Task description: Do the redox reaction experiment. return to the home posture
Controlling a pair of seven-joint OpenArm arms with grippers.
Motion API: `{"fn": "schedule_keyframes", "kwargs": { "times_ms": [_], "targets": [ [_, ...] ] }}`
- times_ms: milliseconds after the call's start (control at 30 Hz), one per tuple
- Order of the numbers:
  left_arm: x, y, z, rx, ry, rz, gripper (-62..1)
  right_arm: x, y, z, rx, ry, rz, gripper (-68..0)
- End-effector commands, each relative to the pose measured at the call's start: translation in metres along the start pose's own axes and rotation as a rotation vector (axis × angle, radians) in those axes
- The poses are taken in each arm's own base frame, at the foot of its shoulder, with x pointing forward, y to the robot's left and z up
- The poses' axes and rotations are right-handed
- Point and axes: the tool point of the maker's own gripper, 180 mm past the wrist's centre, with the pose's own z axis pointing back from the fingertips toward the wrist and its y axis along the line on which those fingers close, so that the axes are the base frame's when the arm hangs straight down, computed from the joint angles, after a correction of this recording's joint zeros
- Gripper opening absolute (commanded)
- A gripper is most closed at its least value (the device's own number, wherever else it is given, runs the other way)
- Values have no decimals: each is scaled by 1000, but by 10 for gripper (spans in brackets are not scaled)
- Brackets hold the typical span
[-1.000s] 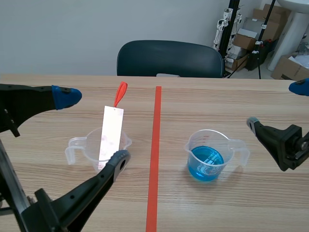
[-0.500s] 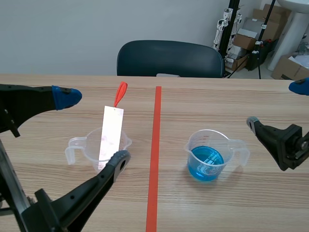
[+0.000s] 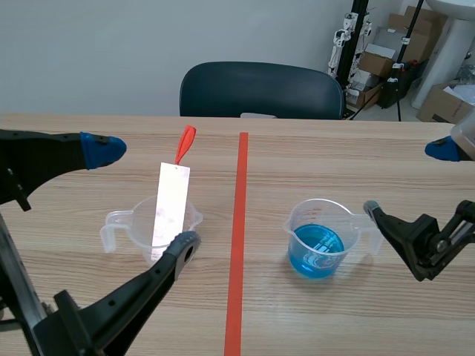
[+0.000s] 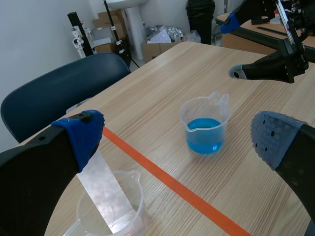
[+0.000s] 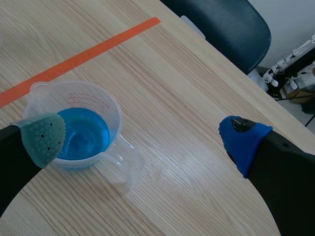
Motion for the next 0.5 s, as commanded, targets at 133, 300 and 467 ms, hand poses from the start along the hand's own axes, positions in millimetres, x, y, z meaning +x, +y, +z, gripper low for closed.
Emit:
{"fn": "schedule_keyframes", "kwargs": {
  "times_ms": [133, 300, 467],
  "targets": [
    [5, 2, 0, 10, -23, 6, 14, 23, -4, 0, -6, -60, 30, -8],
    [5, 2, 0, 10, -23, 6, 14, 23, -4, 0, -6, -64, 30, -8],
    [5, 2, 0, 10, -23, 6, 14, 23, -4, 0, -7, -63, 31, -8]
  ]
}}
